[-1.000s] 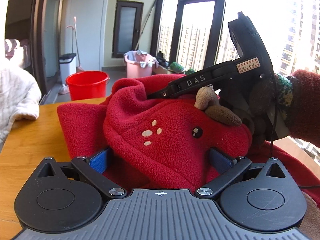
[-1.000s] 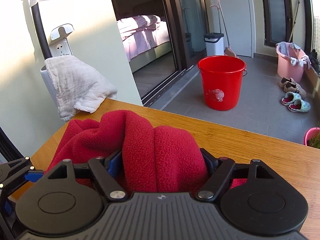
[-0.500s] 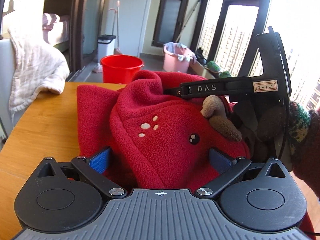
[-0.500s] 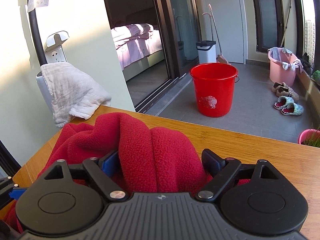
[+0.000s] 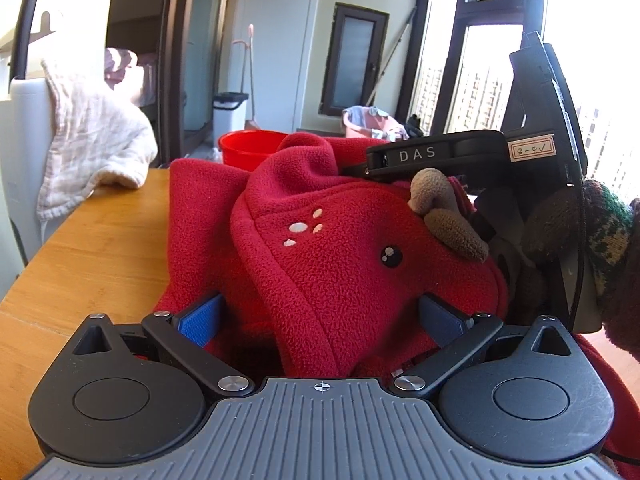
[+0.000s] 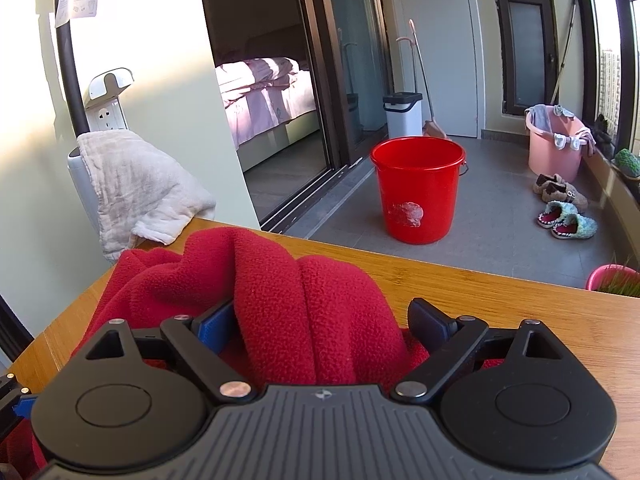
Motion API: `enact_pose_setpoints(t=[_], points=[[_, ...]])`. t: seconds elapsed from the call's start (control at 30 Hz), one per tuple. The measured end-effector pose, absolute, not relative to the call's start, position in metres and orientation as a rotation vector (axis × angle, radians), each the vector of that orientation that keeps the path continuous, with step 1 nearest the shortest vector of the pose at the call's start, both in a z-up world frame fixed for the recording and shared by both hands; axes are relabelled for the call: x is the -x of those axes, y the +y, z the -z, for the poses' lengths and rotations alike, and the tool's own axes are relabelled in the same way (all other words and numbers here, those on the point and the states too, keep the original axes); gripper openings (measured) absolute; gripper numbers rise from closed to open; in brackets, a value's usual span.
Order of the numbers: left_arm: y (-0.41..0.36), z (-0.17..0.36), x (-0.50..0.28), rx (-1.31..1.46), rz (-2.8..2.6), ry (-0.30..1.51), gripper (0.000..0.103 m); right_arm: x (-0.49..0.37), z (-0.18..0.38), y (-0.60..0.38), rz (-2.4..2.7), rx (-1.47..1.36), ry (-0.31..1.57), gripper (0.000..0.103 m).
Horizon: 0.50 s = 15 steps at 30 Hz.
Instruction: Fold clothes
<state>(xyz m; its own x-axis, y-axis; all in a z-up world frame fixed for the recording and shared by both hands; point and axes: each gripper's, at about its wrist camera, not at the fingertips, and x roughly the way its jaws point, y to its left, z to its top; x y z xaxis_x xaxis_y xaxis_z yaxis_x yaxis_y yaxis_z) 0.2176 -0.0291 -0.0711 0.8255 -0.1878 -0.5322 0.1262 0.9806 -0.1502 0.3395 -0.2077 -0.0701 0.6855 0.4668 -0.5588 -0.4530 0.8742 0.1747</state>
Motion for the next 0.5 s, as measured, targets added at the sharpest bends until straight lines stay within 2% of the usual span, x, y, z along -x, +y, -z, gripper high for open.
enact_pose_setpoints(t=[0.5], points=[[-0.0204, 0.0756, -0.2195, 0.189, 0.202, 0.581, 0.103, -0.3402, 0.0720, -0.2112, -0.522, -0.046, 0.631, 0.092]])
